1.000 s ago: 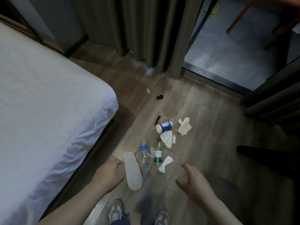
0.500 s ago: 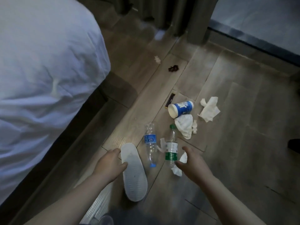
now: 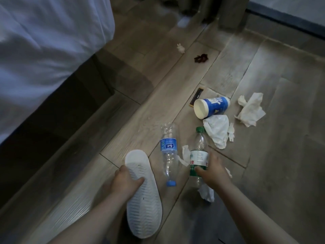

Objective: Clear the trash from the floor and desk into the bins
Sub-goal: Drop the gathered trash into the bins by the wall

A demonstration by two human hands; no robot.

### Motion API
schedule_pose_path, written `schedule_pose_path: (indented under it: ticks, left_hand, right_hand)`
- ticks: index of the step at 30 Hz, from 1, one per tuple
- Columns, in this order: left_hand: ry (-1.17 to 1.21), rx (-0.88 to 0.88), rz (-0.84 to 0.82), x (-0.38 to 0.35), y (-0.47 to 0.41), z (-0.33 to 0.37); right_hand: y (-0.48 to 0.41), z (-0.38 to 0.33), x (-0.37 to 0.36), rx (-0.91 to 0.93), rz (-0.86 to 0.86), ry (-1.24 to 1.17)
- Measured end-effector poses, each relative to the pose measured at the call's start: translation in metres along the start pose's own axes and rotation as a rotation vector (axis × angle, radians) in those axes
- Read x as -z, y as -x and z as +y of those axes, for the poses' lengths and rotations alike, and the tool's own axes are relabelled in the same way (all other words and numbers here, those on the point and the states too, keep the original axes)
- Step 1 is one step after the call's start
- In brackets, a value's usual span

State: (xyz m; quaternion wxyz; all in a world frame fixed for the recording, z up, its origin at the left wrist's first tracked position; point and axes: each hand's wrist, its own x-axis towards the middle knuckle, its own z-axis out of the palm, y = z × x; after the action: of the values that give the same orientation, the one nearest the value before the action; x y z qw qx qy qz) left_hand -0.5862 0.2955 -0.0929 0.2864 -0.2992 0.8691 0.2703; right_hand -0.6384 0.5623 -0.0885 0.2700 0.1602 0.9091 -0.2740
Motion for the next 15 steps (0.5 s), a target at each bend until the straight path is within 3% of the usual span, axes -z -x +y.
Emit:
schedule_pose_path:
  ticks: [6, 15]
  left_hand:
    - [0.072, 0.009, 0.035, -0.014, -0.010, -0.004]
    - [0.227, -0.001, 0.036, -0.003, -0.001, -0.004]
  right_hand:
    - [-0.006, 0.002, -0.014, -0.041, 0.043, -0.015]
    - [0.014, -0.014, -0.016, -0.081, 0.049, -0.226]
